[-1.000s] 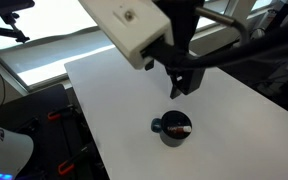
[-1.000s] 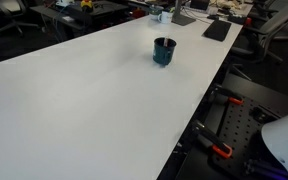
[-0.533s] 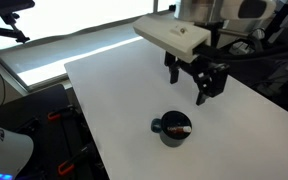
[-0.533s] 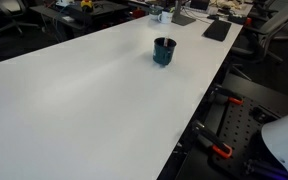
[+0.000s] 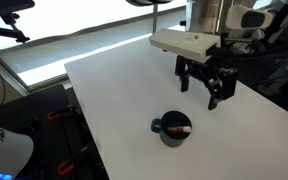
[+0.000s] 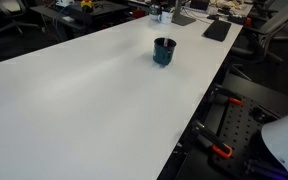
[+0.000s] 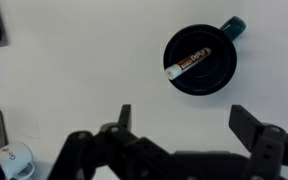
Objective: Remove the marker from the mug cup and place it on the table
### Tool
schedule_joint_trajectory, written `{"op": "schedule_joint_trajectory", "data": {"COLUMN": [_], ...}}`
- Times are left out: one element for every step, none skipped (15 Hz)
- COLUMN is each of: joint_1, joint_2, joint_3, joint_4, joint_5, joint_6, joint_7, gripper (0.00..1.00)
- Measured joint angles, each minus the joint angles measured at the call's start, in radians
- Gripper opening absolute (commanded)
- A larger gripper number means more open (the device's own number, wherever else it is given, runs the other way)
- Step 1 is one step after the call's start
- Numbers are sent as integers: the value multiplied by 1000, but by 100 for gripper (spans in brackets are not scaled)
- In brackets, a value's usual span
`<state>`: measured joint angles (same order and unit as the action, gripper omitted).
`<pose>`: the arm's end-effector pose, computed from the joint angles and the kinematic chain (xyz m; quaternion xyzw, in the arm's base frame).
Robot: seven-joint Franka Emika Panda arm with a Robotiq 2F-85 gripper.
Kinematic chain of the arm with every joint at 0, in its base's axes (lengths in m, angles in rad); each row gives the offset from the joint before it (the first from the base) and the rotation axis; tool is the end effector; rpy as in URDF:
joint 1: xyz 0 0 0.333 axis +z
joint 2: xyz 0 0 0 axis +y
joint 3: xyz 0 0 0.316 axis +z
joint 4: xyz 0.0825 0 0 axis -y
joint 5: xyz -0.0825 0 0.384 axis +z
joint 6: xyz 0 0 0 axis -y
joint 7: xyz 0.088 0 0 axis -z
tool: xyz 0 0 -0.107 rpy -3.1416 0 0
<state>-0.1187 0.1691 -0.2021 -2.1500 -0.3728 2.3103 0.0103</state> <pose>0.5296 -0.1822 0.3252 0.9875 -0.0367 -0.0282 0.1506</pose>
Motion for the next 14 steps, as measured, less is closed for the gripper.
{"op": "schedule_joint_trajectory", "data": {"joint_1": [-3,-8,-17,-26,-36,-44,-51,-55,-58,-59,-59,-58,-57,-56], "joint_2": [2,10,21,37,55,73,90,102,112,118,123,128,132,137], "joint_3": [0,-2,-4,-5,-6,-6,-7,-7,-7,-7,-7,-7,-7,-7], "joint_4": [0,4,10,17,25,33,39,43,45,46,46,46,46,46], "joint_5": [6,16,30,49,68,87,107,124,139,151,161,163,163,163], "joint_6": [0,0,1,1,2,4,9,15,21,27,34,42,48,58], "joint_7": [0,5,15,21,31,38,46,57,66,77,84,99,115,128], "gripper": [100,100,100,100,100,100,100,100,100,100,100,100,100,100]}}
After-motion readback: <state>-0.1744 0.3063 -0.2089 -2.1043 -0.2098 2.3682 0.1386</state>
